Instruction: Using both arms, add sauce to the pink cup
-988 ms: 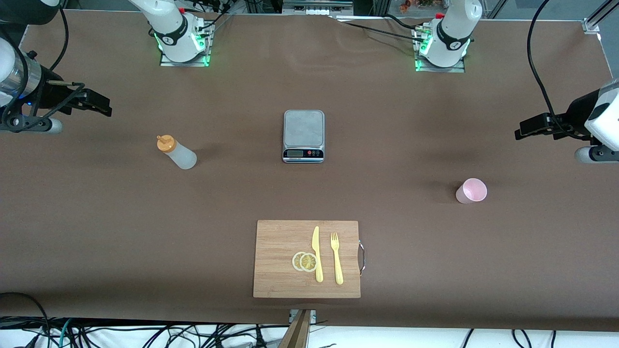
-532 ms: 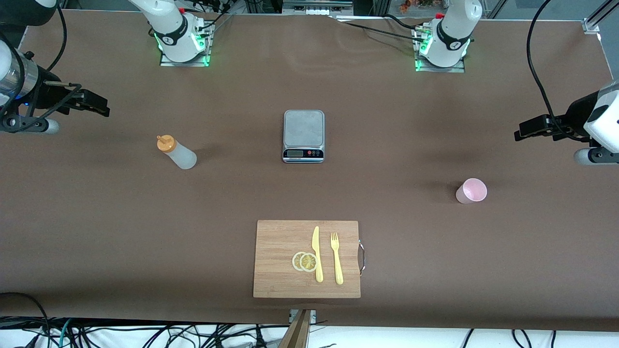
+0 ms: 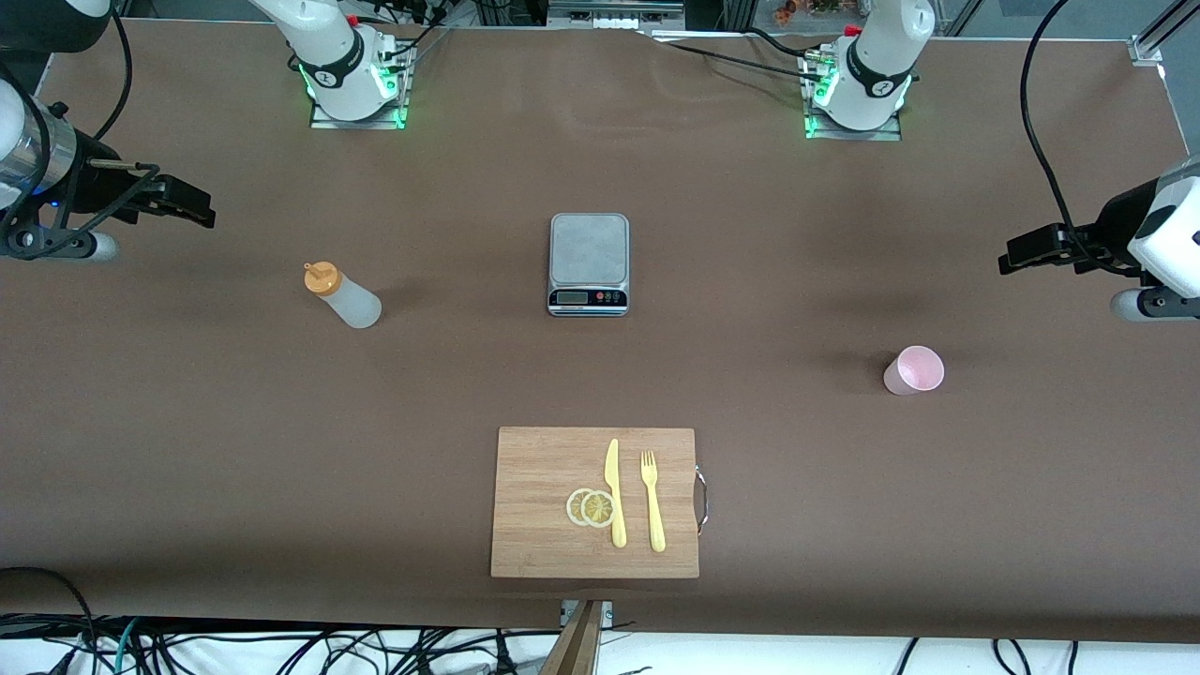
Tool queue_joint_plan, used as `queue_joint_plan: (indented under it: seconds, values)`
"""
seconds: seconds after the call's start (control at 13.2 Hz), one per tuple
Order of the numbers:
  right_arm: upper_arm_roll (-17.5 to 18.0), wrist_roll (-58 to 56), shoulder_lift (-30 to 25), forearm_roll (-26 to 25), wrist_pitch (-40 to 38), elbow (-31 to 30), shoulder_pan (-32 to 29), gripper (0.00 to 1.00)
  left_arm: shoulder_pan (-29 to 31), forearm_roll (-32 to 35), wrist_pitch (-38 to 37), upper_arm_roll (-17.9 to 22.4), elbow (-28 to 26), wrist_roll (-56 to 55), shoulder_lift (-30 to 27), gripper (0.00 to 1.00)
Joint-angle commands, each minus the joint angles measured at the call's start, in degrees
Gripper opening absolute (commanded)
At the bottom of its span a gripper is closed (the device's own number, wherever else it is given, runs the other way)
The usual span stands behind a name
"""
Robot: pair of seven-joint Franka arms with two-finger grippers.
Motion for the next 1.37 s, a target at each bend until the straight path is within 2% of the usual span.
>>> queue_joint_plan:
  seconds: [0.0, 0.38, 0.53, 0.68, 0.91, 1.06, 1.29]
  values:
    - [-0.02, 0.07, 0.62, 0.97, -0.07, 1.05, -0.25, 1.00, -0.39, 1.30, -1.31, -0.12, 1.63, -0.66, 0.76, 1.00]
    - [-0.11, -0.01, 0.62, 0.88, -0.16, 1.05, -0.34, 1.00, 0.05, 1.30, -0.88, 0.05, 0.75, 2.32, 4.18, 1.00]
    - [-0.02, 0.16, 0.53, 0.79, -0.24, 1.05, 0.01, 1.00, 0.31, 1.39, 1.48, 0.14, -1.34, 3.30, 4.98, 1.00]
    - [0.15, 0.07, 0.53, 0.53, -0.16, 1.05, 0.18, 1.00, 0.58, 1.39, 7.10, 0.23, -5.91, 3.30, 5.59, 1.00]
    - [-0.11, 0.07, 0.88, 0.44, -0.16, 1.05, -0.34, 1.00, 0.66, 3.66, 16.93, 0.23, -11.45, 3.47, 9.54, 1.00]
    - [-0.46, 0.07, 0.97, 0.09, -0.16, 1.13, -0.69, 1.00, 0.75, 5.17, 23.88, 0.31, -15.76, 7.58, 10.95, 1.00]
    - [-0.46, 0.87, 0.80, 0.18, -1.04, 1.13, -0.61, 1.00, 2.59, 4.65, 31.63, 0.67, -17.44, 11.99, 15.52, 1.00]
